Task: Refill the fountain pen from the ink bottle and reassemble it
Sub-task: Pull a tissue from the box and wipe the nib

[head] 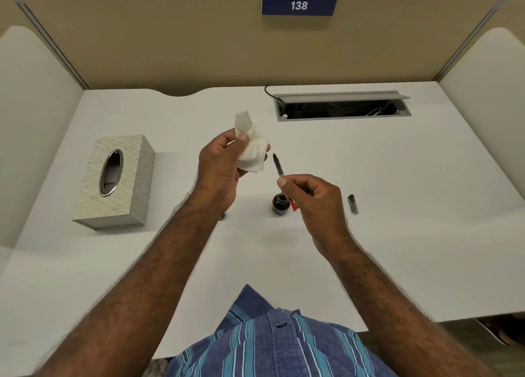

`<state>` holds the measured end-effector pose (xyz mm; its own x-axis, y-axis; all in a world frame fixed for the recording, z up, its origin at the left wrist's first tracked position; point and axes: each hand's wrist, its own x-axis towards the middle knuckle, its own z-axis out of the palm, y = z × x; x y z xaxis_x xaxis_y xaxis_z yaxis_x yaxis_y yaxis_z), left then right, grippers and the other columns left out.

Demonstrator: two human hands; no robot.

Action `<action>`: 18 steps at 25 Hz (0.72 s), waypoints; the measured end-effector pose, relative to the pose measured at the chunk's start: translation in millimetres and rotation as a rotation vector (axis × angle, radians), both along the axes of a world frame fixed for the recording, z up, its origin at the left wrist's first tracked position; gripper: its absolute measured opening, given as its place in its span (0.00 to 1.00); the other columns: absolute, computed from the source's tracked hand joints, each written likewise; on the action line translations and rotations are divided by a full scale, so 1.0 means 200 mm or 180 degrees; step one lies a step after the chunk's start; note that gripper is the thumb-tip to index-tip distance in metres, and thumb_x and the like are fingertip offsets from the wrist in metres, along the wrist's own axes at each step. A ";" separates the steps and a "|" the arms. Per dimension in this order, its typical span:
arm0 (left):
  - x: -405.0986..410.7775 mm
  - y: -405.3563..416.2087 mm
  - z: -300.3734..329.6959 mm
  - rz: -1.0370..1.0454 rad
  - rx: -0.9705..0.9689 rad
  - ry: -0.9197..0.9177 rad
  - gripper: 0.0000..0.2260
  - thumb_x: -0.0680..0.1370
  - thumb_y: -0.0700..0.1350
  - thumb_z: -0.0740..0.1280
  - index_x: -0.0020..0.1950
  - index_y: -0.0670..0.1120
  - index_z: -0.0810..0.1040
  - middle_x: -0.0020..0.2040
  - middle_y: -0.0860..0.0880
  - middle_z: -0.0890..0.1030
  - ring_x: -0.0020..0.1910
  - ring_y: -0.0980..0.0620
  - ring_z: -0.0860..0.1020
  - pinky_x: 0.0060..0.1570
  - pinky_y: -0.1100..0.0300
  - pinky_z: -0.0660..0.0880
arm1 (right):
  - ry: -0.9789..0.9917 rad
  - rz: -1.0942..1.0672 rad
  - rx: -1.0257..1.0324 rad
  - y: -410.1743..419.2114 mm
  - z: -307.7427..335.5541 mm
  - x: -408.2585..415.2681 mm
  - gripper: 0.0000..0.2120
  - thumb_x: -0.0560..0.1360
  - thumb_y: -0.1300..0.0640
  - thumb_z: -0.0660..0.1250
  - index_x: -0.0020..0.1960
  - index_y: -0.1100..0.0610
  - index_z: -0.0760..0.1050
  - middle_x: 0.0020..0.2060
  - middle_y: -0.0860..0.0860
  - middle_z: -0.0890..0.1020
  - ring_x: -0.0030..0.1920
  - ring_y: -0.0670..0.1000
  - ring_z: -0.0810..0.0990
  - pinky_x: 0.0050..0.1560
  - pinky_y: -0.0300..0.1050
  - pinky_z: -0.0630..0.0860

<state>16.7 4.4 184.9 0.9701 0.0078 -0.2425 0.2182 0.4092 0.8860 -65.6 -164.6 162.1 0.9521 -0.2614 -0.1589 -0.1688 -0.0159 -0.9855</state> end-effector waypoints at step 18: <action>-0.04 0.02 0.04 -0.1768 0.1060 0.0121 0.17 0.79 0.29 0.62 0.63 0.39 0.84 0.59 0.45 0.87 0.54 0.52 0.85 0.53 0.64 0.81 | -0.0180 0.0274 -0.0590 -0.09 0.01 0.09 0.04 0.76 0.53 0.79 0.48 0.53 0.88 0.37 0.43 0.87 0.35 0.40 0.80 0.41 0.36 0.76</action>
